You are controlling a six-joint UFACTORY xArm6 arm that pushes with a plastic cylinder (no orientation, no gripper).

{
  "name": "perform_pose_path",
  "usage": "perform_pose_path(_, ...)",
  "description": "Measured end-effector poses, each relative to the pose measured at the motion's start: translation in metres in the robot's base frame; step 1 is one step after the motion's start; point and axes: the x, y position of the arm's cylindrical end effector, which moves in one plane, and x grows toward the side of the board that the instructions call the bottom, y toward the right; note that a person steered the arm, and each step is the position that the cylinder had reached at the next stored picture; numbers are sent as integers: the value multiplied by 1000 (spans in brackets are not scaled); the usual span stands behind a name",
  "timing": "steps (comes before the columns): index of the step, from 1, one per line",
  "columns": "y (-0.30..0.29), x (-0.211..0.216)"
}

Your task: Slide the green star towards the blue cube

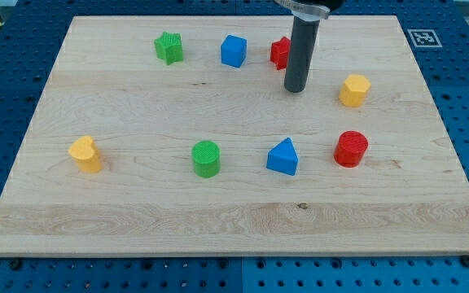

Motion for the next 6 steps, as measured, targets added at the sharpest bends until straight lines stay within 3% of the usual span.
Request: perform_pose_path(6,-5,-44)
